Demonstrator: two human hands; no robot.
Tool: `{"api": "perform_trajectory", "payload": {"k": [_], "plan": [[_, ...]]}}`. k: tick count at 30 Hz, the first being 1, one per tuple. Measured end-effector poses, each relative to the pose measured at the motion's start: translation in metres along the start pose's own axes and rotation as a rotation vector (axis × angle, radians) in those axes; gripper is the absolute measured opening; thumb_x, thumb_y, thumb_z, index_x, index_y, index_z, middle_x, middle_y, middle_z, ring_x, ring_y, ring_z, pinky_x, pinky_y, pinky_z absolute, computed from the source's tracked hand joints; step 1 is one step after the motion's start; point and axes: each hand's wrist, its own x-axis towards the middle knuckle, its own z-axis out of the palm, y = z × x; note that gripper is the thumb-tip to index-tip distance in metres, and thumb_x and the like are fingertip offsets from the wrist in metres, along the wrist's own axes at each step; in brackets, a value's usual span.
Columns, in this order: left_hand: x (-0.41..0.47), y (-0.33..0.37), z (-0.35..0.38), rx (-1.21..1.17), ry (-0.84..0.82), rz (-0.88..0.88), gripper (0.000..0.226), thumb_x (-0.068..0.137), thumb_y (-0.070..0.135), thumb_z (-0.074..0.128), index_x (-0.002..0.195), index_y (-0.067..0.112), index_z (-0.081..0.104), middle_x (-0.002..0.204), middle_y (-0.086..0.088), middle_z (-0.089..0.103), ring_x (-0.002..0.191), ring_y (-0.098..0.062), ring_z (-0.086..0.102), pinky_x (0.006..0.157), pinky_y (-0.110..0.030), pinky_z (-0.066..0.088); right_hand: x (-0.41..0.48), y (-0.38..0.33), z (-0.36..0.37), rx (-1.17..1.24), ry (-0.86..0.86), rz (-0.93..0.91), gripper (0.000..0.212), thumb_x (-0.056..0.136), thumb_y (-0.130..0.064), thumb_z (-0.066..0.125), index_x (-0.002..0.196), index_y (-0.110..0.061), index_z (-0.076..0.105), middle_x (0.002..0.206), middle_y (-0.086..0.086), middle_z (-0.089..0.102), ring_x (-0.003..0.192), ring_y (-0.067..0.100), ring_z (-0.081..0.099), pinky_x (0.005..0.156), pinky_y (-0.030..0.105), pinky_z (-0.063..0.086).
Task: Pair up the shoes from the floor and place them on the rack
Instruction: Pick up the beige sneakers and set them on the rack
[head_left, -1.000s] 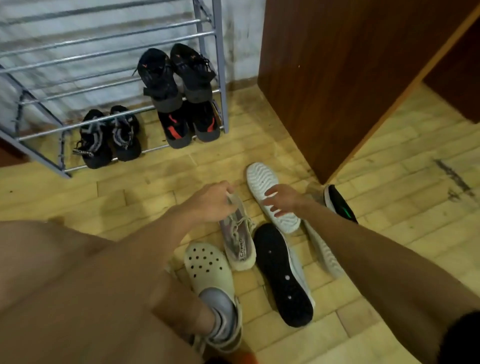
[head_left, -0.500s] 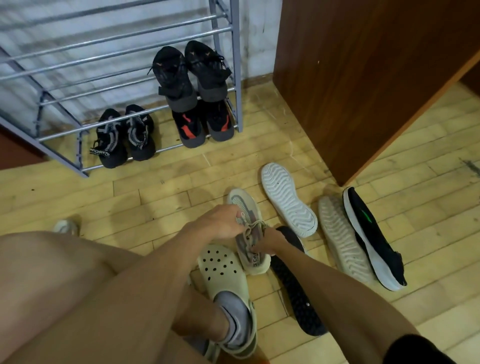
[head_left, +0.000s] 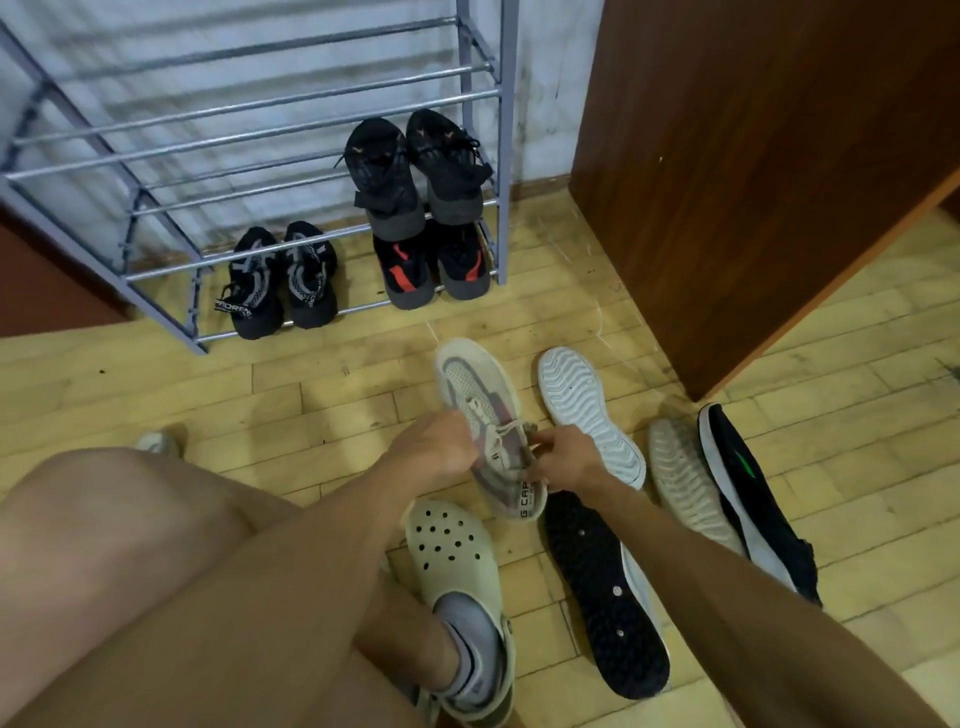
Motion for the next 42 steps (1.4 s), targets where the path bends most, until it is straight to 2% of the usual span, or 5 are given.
{"api": "perform_trajectory", "payload": {"k": [9,12,21,29,42], "plan": [[-0.060,0.014,-0.095,-0.814,0.265,0.050,0.041,0.081,0.014,0.073,0.116,0.011,0.053,0.108,-0.010,0.065,0.090,-0.026,0.065,0.075,-0.038,0.055,-0.070,-0.150,-0.076,0.371,-0.029,-0.360,0.037,0.079,-0.002,0.073,0.115,-0.009,0.069,0.096,0.004,0.073,0.073,0.013,0.068,0.062,0.025,0.058],[-0.088,0.009,-0.140,-0.875,0.370,0.141,0.046,0.078,0.006,0.075,0.120,0.007,0.056,0.103,-0.013,0.069,0.068,-0.020,0.064,0.055,-0.032,0.056,-0.102,-0.199,-0.090,0.352,0.049,-0.508,0.037,0.078,-0.003,0.075,0.114,-0.010,0.070,0.094,-0.002,0.072,0.068,0.000,0.068,0.060,0.020,0.059],[-0.173,-0.059,-0.230,-1.075,0.676,0.240,0.048,0.078,0.000,0.074,0.119,0.011,0.052,0.101,-0.014,0.067,0.081,-0.030,0.066,0.057,-0.036,0.057,-0.162,-0.347,-0.051,0.080,0.065,-0.683,0.040,0.076,-0.025,0.080,0.112,-0.027,0.064,0.091,-0.003,0.072,0.072,0.009,0.068,0.059,0.027,0.057],[-0.208,-0.195,-0.232,-1.264,0.916,0.097,0.034,0.074,0.002,0.077,0.102,0.014,0.063,0.085,-0.006,0.069,0.066,-0.019,0.065,0.052,-0.028,0.058,-0.169,-0.431,0.092,-0.052,-0.058,-0.663,0.021,0.076,-0.010,0.076,0.094,-0.017,0.066,0.098,0.013,0.075,0.083,0.029,0.074,0.071,0.049,0.061],[-0.162,-0.406,-0.119,-1.392,0.659,-0.347,0.020,0.093,0.015,0.056,0.109,0.005,0.062,0.096,-0.009,0.063,0.082,-0.024,0.062,0.077,-0.033,0.053,-0.087,-0.387,0.276,-0.190,-0.267,-0.319,0.028,0.076,-0.008,0.075,0.103,-0.008,0.069,0.094,0.008,0.072,0.071,0.020,0.069,0.061,0.033,0.060]]}}
